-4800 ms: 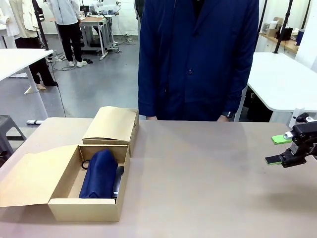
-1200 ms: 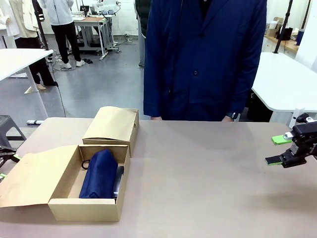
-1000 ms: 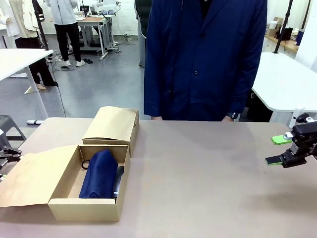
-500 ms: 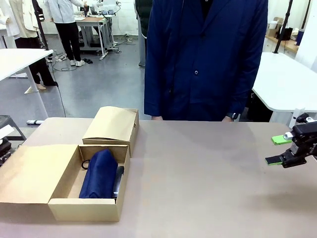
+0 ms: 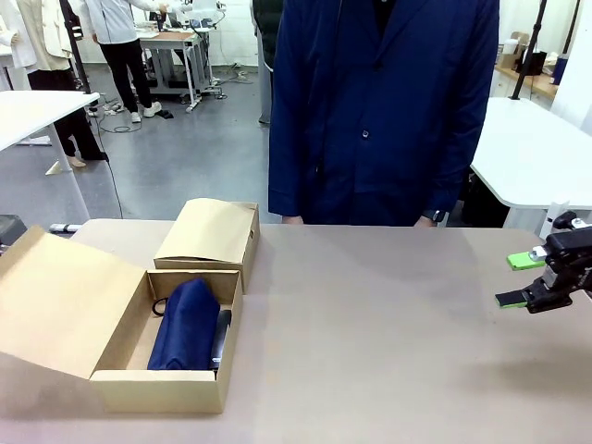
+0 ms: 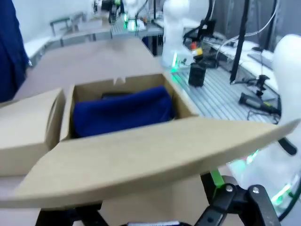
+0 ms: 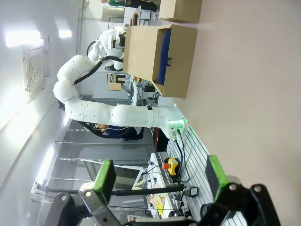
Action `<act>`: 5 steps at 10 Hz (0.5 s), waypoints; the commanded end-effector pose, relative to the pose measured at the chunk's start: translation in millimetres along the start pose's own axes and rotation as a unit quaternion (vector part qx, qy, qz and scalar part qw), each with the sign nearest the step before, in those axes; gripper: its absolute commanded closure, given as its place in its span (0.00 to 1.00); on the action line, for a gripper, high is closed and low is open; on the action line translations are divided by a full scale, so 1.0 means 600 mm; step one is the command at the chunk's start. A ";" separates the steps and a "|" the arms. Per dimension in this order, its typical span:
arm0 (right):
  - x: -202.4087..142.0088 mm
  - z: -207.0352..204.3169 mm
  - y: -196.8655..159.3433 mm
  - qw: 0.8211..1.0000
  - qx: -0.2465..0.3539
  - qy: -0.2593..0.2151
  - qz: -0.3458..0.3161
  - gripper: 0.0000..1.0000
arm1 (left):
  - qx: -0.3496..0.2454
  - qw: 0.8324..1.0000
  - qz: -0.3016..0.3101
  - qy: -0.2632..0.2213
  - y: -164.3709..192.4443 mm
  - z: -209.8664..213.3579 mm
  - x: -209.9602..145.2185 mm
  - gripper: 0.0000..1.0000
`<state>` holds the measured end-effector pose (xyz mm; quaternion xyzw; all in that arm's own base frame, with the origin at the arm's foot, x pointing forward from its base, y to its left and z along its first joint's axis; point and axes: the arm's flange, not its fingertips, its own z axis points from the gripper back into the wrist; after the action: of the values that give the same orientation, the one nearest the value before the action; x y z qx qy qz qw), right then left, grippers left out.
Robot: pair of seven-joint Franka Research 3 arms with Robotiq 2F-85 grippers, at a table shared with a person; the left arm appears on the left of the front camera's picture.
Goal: Place items inside the box.
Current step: Close the lid of the Mailer Box closest to the robot.
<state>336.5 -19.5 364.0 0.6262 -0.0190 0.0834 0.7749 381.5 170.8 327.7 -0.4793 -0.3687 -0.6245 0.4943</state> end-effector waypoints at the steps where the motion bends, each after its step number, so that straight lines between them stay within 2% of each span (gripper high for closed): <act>1: -0.001 0.002 0.004 1.000 0.003 -0.001 -0.002 0.00 | 0.002 0.999 -0.029 -0.030 -0.064 -0.035 0.036 0.00; 3: -0.001 0.002 0.004 1.000 0.003 -0.001 -0.002 0.00 | -0.034 0.998 -0.050 -0.031 -0.059 -0.089 0.090 0.00; 4: -0.001 0.002 0.004 1.000 0.003 -0.001 -0.002 0.00 | -0.061 0.997 -0.051 -0.005 -0.042 -0.130 0.115 0.00; 5: -0.001 0.002 0.004 1.000 0.003 -0.001 -0.002 0.00 | -0.088 0.995 -0.053 -0.004 -0.028 -0.170 0.136 0.00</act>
<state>336.4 -19.4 363.9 0.6262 -0.0189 0.0834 0.7750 336.8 79.1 380.8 -0.5062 -0.3539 -0.6650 0.4199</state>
